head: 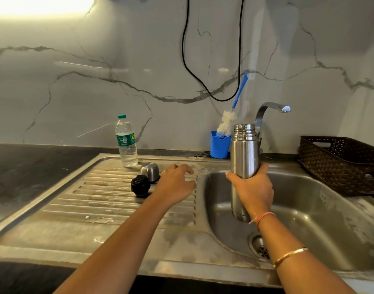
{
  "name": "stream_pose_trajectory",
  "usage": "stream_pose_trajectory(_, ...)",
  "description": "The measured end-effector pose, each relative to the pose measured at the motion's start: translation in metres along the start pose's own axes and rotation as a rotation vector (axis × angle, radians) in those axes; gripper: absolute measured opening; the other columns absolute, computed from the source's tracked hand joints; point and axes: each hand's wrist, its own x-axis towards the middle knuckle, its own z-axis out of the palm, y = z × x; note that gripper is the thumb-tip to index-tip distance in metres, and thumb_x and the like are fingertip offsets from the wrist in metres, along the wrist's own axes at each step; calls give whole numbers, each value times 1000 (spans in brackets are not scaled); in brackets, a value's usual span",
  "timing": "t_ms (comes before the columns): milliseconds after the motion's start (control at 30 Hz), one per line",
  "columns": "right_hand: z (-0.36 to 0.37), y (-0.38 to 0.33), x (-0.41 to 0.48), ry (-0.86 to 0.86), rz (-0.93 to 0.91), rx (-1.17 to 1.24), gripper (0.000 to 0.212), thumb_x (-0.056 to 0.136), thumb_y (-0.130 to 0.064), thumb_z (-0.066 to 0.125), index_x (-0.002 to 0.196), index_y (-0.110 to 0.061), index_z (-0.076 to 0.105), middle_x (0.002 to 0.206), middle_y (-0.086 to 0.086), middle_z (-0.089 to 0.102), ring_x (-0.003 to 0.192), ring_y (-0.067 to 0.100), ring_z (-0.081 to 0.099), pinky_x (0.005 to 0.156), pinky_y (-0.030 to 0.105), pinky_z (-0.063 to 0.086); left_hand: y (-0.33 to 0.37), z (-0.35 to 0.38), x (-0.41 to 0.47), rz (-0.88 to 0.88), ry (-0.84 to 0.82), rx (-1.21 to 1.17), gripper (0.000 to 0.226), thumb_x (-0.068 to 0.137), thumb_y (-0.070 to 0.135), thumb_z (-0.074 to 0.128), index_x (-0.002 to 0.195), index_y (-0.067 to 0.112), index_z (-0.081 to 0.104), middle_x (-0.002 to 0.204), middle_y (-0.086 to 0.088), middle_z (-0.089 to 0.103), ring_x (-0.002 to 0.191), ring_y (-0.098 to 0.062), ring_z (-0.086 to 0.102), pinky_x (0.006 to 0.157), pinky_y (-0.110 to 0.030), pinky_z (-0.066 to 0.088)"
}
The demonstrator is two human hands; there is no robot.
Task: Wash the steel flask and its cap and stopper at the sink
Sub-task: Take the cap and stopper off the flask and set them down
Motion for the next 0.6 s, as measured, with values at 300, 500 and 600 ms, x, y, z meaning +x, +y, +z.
stream_pose_trajectory(300, -35, 23, 16, -117, -107, -275, 66, 65, -42, 81, 116, -20, 45, 109, 7, 63, 91, 30, 62, 78, 39, 52, 16, 32, 10, -30, -3, 27, 35, 91, 28, 58, 126, 24, 53, 134, -2, 47, 122, -19, 45, 100, -32, 37)
stream_pose_trajectory(500, -36, 36, 26, -143, -105, -405, 71, 65, -46, 79, 120, -20, 43, 112, 8, 61, 93, 32, 62, 78, 40, 52, -4, 45, 10, 15, 12, 49, 36, 91, 29, 58, 126, 24, 53, 130, 1, 49, 119, -15, 46, 99, -30, 40)
stream_pose_trajectory(600, -37, 39, 27, -169, -139, -499, 70, 66, -49, 77, 120, -21, 41, 111, 7, 60, 93, 32, 61, 77, 41, 53, -9, 47, 12, 48, 39, 53, 34, 92, 29, 58, 125, 25, 54, 130, 2, 50, 119, -14, 45, 100, -30, 39)
